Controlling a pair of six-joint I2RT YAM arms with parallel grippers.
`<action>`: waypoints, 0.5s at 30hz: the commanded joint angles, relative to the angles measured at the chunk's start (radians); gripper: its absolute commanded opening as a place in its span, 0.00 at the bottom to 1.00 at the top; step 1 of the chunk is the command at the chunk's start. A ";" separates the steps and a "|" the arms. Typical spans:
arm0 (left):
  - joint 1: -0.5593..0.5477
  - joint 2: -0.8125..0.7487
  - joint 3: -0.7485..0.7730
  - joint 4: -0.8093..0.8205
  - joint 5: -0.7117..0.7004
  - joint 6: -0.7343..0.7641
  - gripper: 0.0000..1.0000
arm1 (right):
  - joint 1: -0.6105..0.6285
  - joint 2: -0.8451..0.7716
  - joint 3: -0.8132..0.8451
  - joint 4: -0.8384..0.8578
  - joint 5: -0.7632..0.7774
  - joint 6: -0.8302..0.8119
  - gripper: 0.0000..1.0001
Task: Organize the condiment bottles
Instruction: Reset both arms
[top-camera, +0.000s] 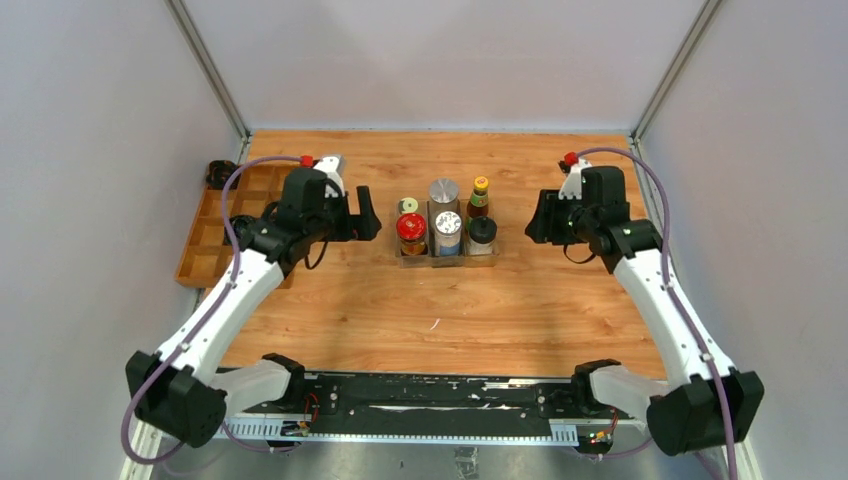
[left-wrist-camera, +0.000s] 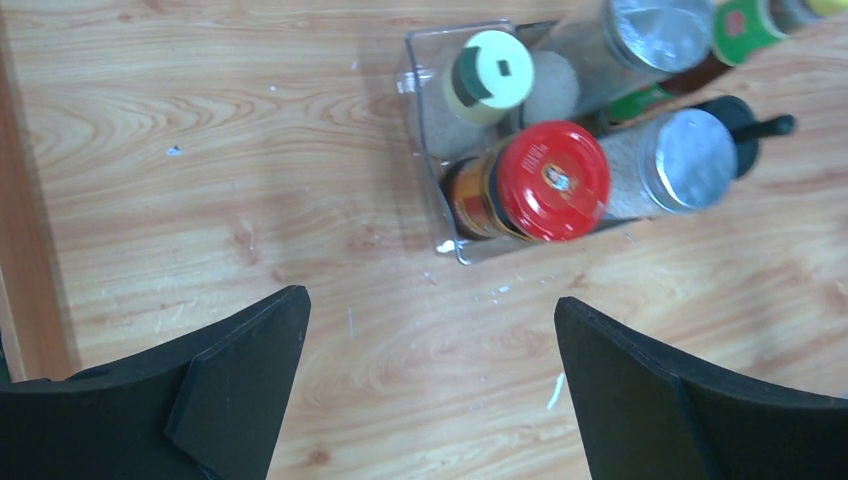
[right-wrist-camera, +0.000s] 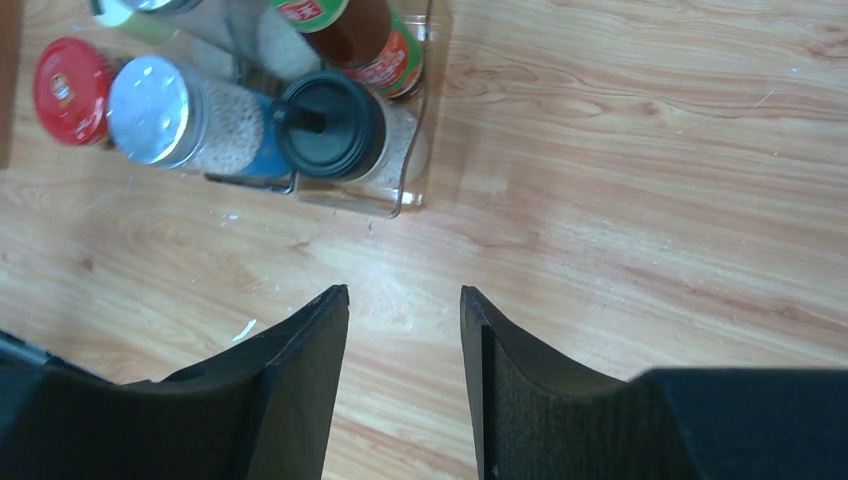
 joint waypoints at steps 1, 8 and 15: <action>0.004 -0.153 -0.055 -0.016 0.085 0.020 1.00 | -0.011 -0.129 -0.047 -0.091 -0.046 -0.038 0.51; 0.004 -0.309 -0.130 -0.041 0.086 0.013 1.00 | -0.011 -0.284 -0.123 -0.087 -0.059 -0.038 0.52; 0.004 -0.344 -0.160 -0.051 0.081 0.001 1.00 | -0.011 -0.313 -0.124 -0.084 -0.073 -0.031 0.52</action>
